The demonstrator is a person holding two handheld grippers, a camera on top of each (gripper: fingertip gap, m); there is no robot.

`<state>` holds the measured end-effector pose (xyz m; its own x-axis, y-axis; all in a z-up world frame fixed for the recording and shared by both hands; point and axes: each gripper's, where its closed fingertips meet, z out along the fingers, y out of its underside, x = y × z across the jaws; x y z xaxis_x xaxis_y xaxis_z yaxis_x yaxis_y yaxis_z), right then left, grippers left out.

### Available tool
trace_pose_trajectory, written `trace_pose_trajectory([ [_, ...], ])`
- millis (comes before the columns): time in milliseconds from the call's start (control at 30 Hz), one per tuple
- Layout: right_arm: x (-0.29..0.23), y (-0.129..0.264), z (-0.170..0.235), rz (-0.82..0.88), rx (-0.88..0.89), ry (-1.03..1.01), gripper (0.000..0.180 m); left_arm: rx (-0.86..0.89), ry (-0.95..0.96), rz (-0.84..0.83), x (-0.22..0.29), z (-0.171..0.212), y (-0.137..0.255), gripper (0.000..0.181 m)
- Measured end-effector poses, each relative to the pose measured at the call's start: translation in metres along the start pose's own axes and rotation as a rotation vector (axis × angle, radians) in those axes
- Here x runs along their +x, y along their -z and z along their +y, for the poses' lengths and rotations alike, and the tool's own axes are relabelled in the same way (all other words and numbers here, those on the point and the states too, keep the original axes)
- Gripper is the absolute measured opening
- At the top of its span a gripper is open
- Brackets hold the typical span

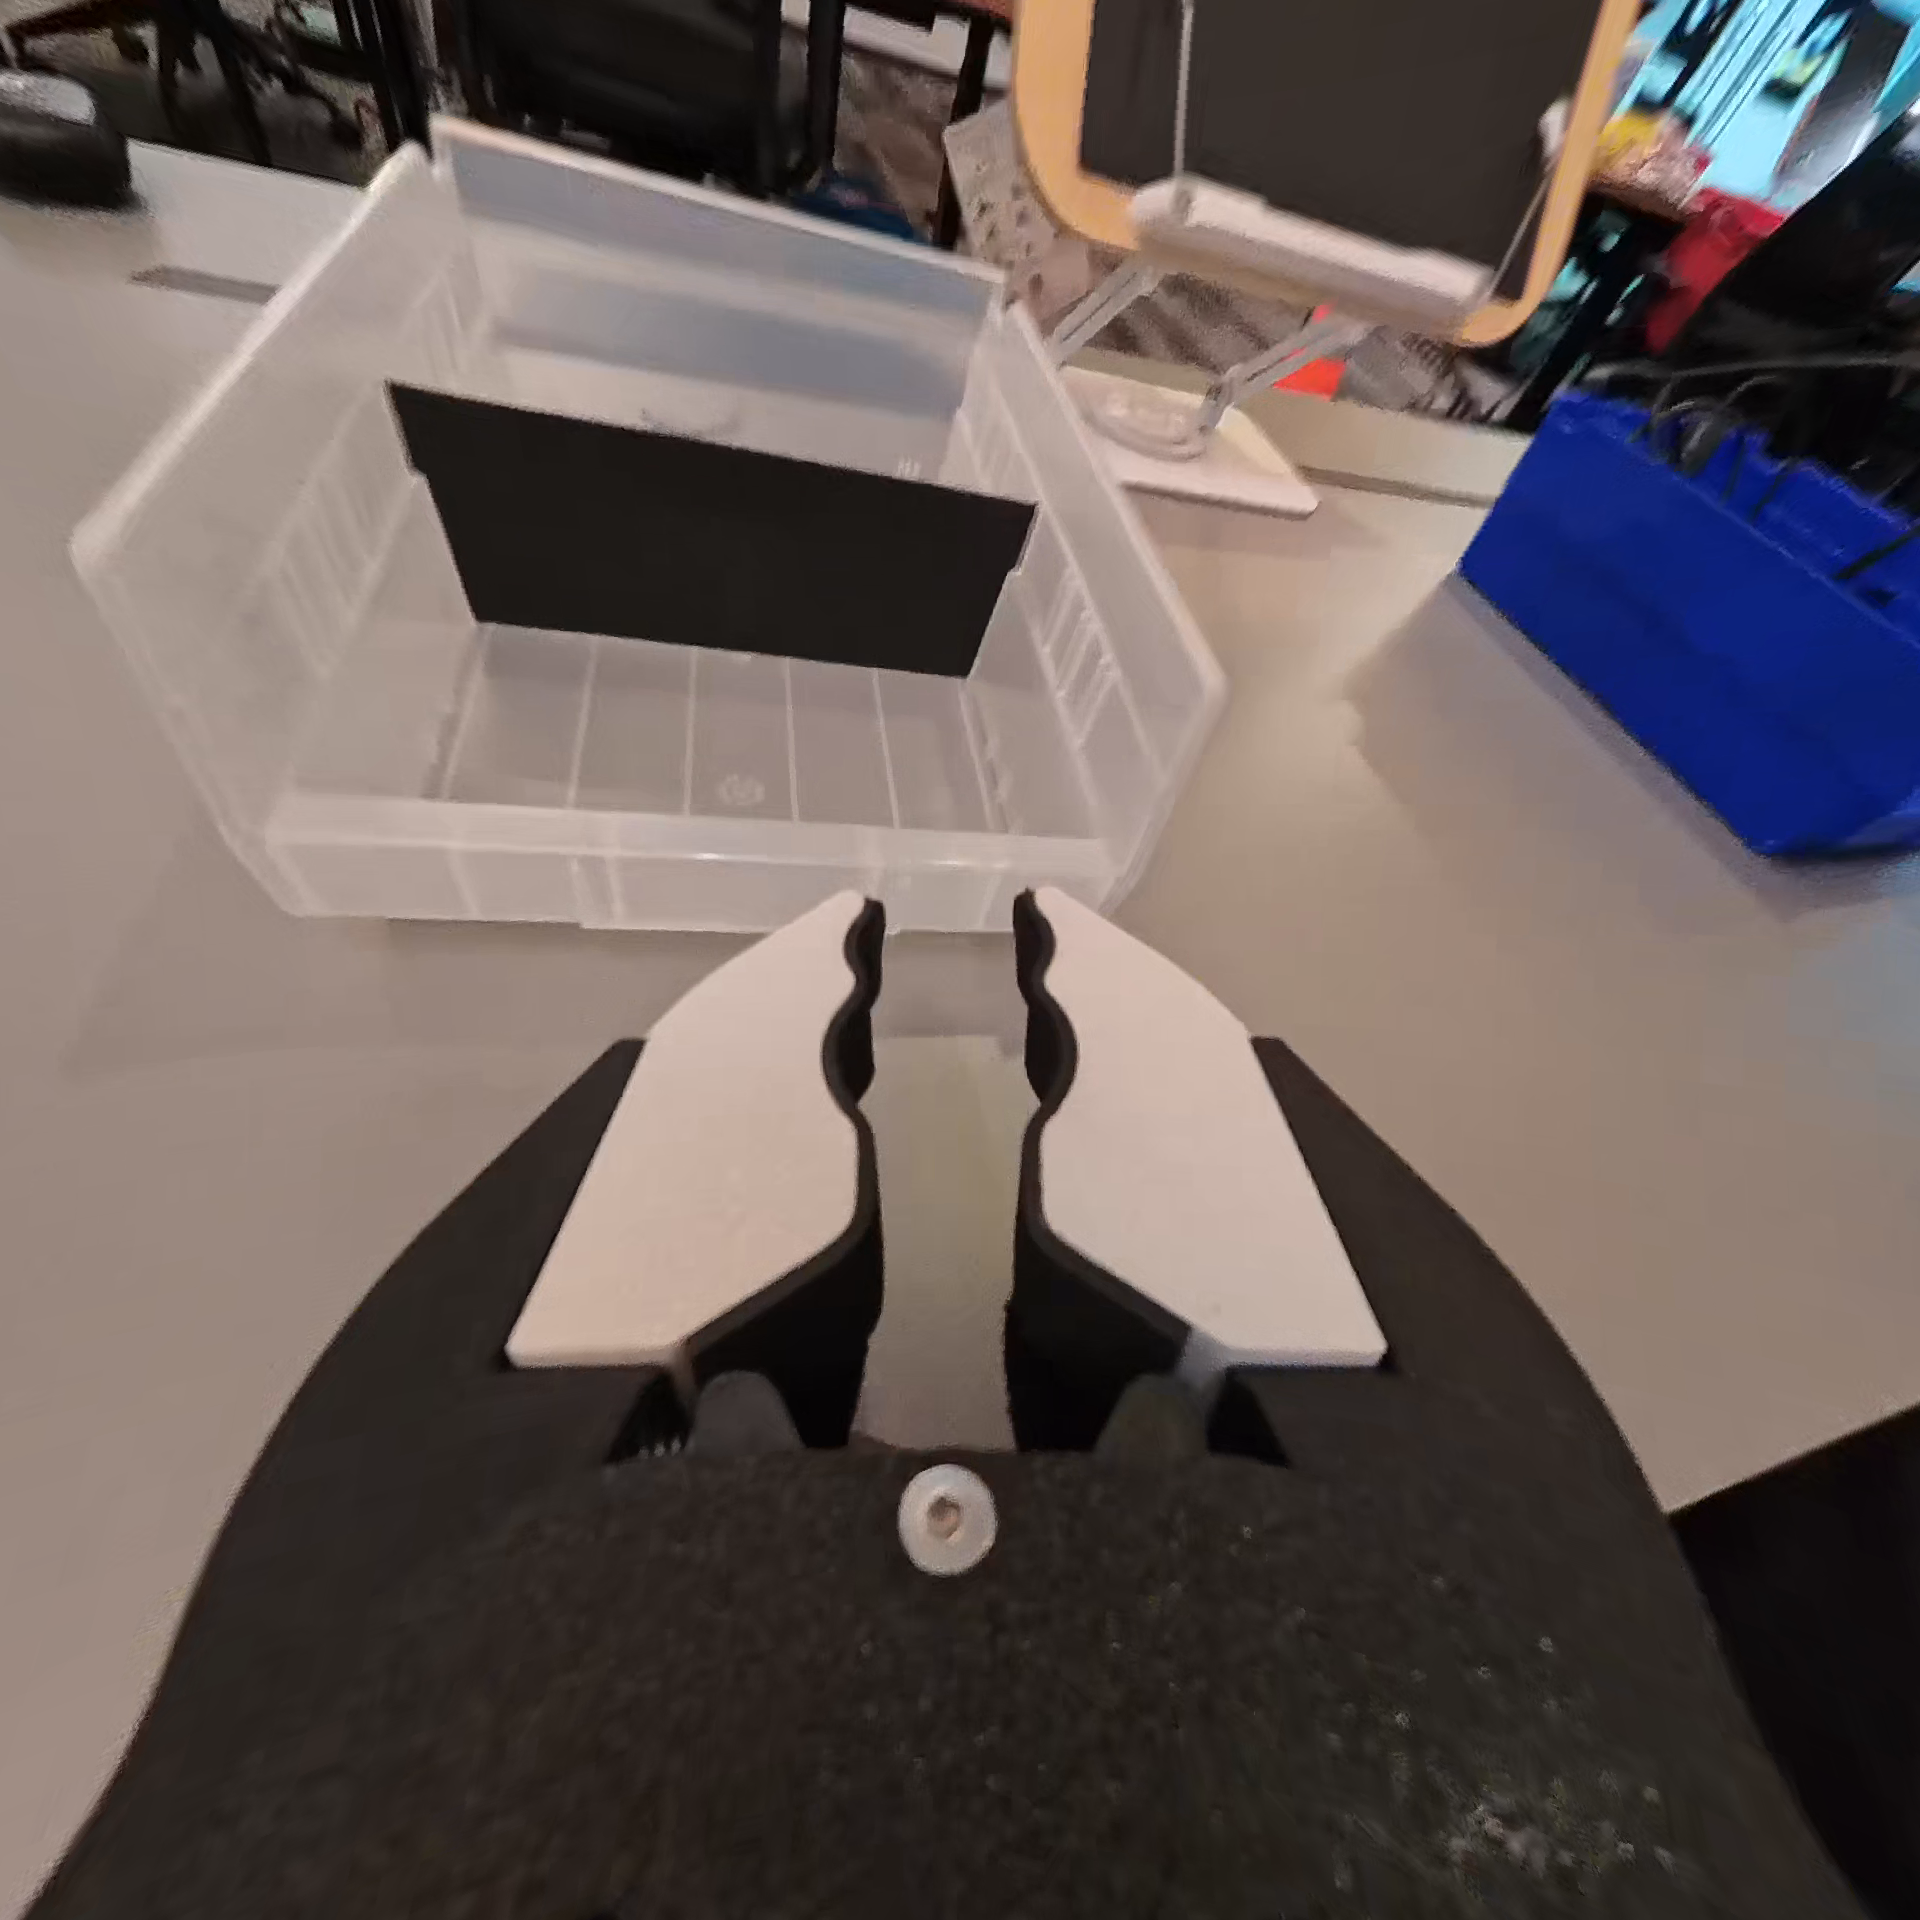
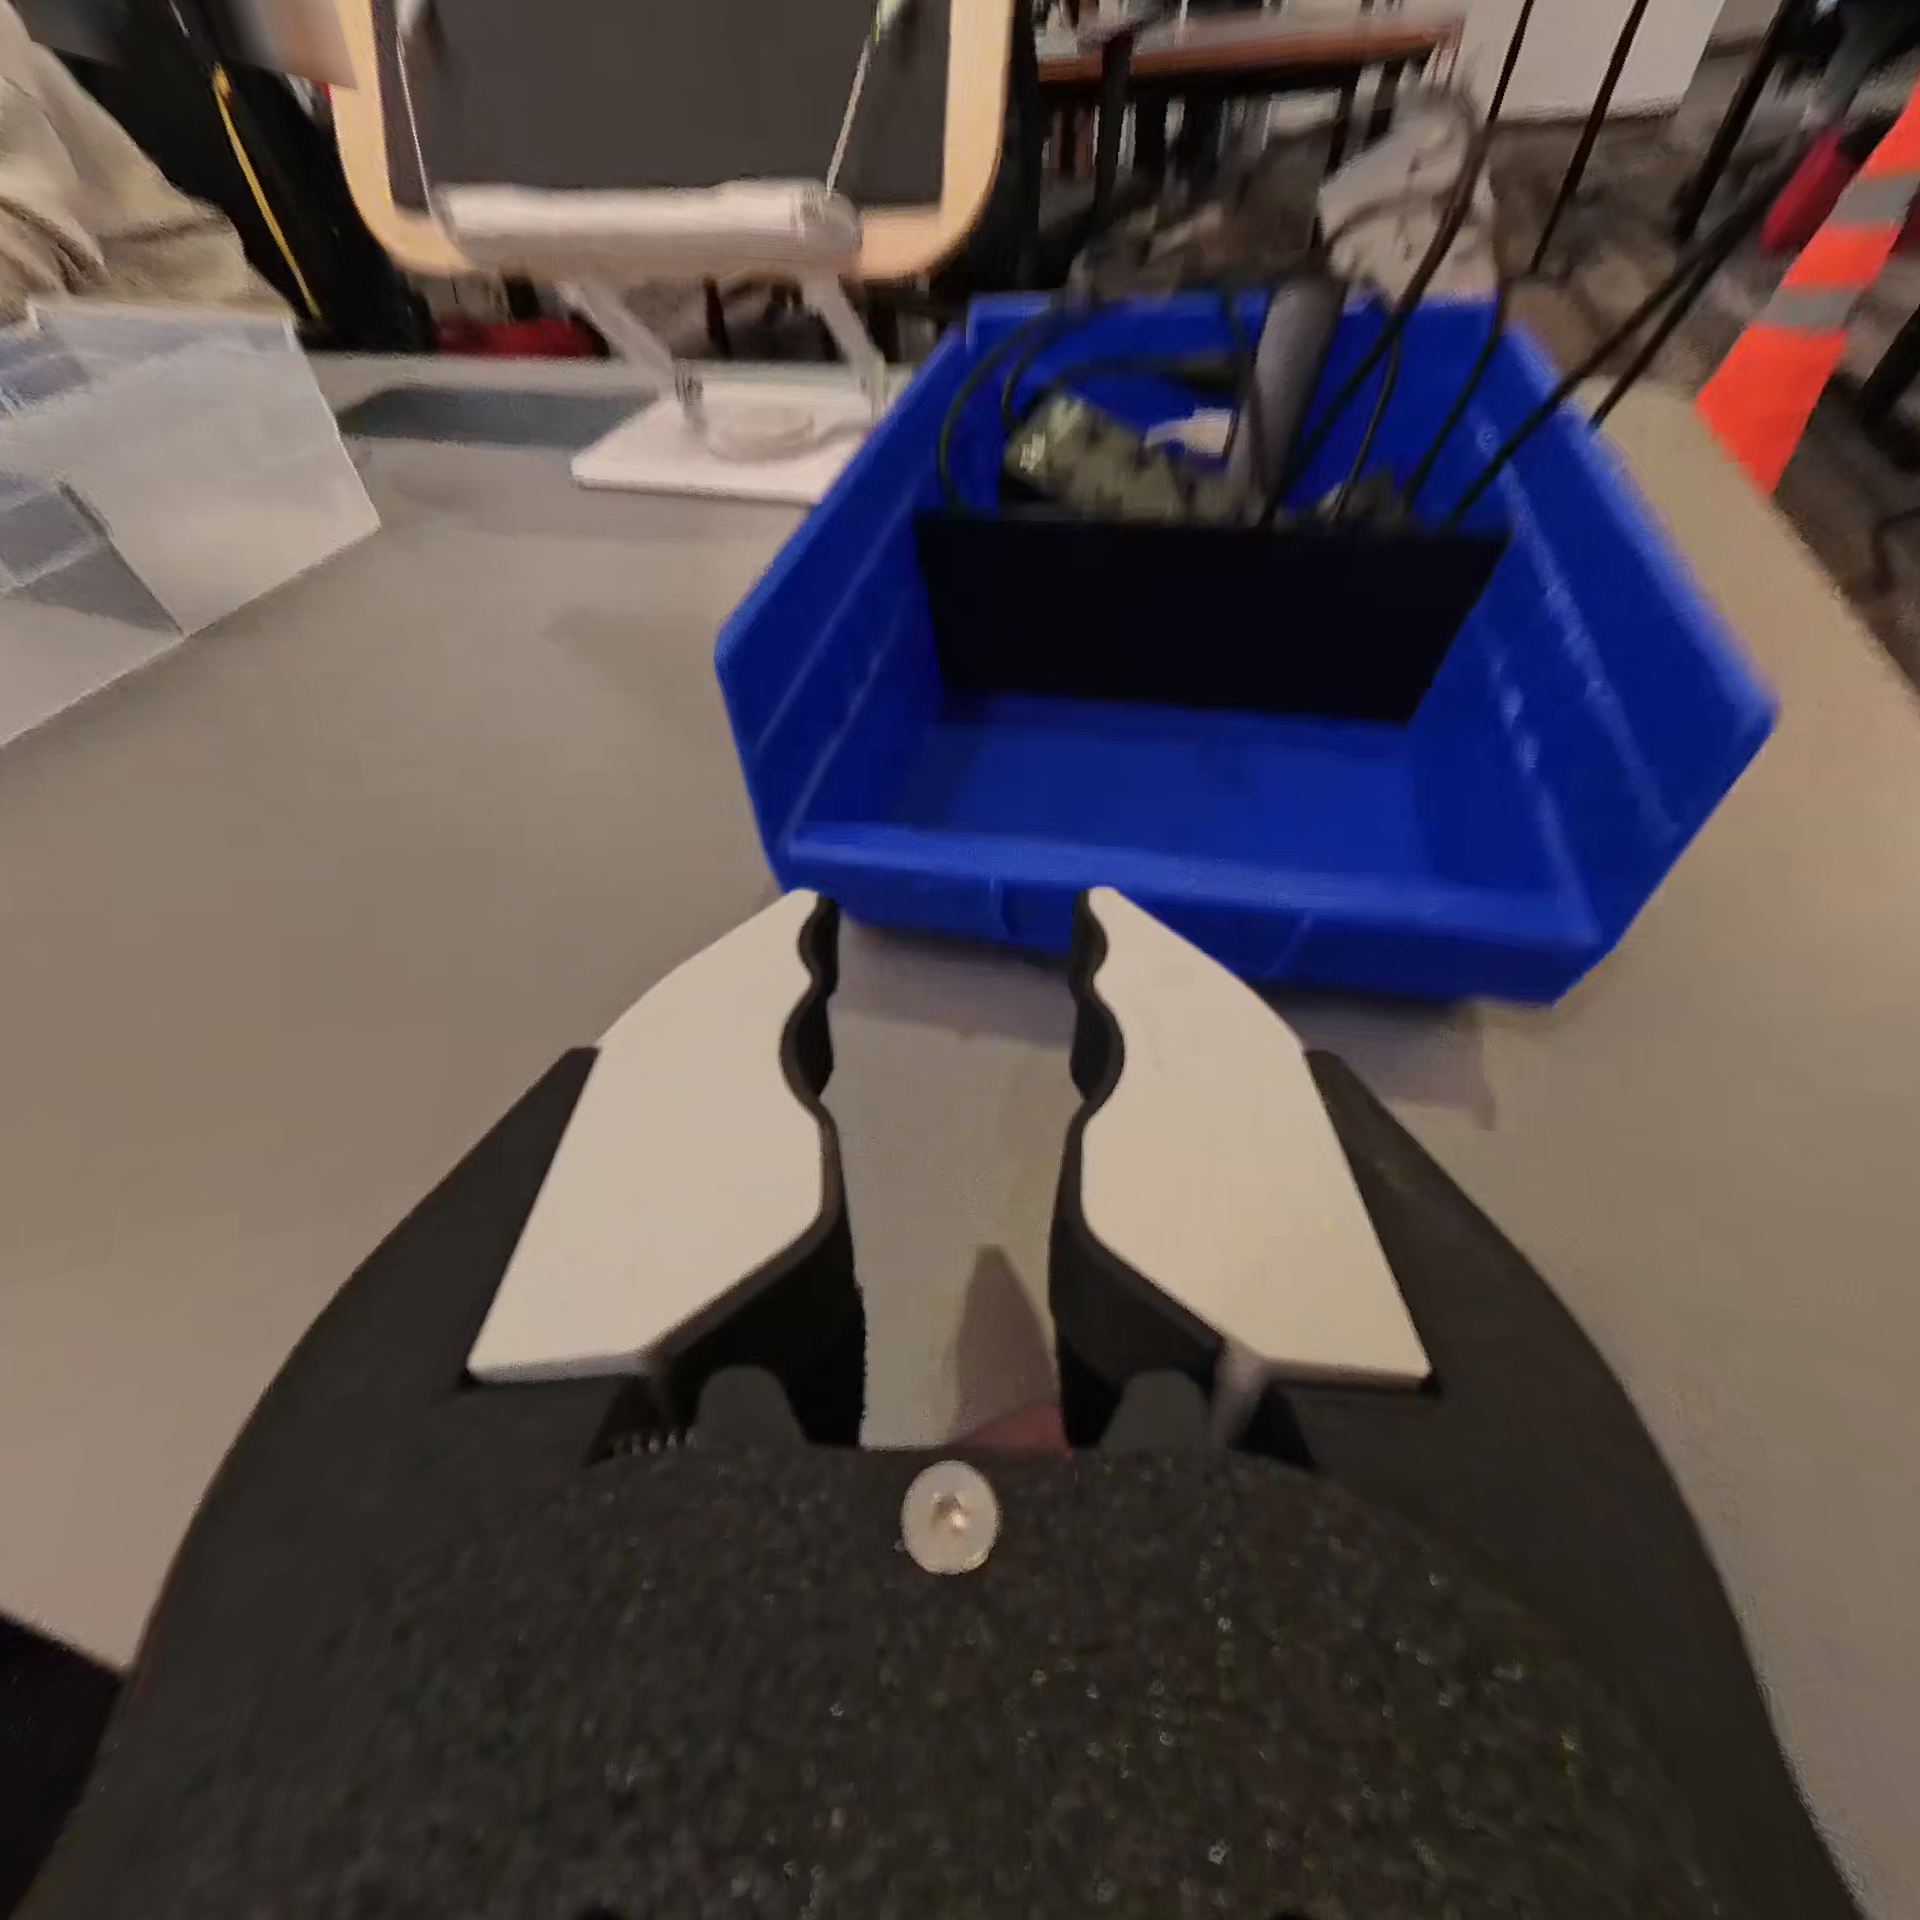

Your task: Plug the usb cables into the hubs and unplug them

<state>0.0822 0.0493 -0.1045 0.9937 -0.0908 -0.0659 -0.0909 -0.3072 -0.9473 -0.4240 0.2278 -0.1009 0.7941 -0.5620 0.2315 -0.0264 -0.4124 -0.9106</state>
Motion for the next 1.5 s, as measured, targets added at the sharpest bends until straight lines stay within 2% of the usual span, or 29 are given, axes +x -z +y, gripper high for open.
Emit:
trace_pose_trajectory([
  [67,0.003,0.002,0.010,0.031,-0.052,-0.007,0.048,-0.050,-0.056,-0.067,-0.013,0.008,-0.004,0.028],
  [133,0.007,0.001,0.007,0.039,-0.031,-0.028,0.045,-0.079,-0.120,-0.132,-0.024,0.011,-0.007,0.028],
  [267,0.011,-0.007,0.021,0.025,-0.064,-0.080,0.044,-0.112,-0.094,-0.177,-0.033,0.017,-0.014,0.028],
  [1100,0.022,-0.009,0.030,0.070,-0.093,-0.033,0.038,-0.152,-0.057,-0.123,-0.022,0.028,-0.019,0.027],
  [1133,0.023,-0.009,0.030,0.077,-0.094,-0.021,0.038,-0.153,-0.057,-0.116,-0.021,0.028,-0.020,0.027],
  [1200,0.018,-0.011,0.025,0.133,-0.114,0.151,0.043,-0.154,-0.063,-0.096,-0.015,0.029,-0.022,0.027],
  [1300,-0.032,-0.033,0.001,0.105,-0.056,0.338,0.053,-0.107,-0.080,-0.006,0.011,0.022,-0.027,0.027],
  [1400,-0.055,-0.070,-0.008,0.061,-0.080,0.262,0.069,-0.046,-0.148,0.105,0.049,0.014,-0.032,0.034],
  [1500,-0.057,-0.102,0.001,0.017,-0.165,0.176,0.070,-0.016,-0.267,0.160,0.084,0.014,-0.037,0.039],
])
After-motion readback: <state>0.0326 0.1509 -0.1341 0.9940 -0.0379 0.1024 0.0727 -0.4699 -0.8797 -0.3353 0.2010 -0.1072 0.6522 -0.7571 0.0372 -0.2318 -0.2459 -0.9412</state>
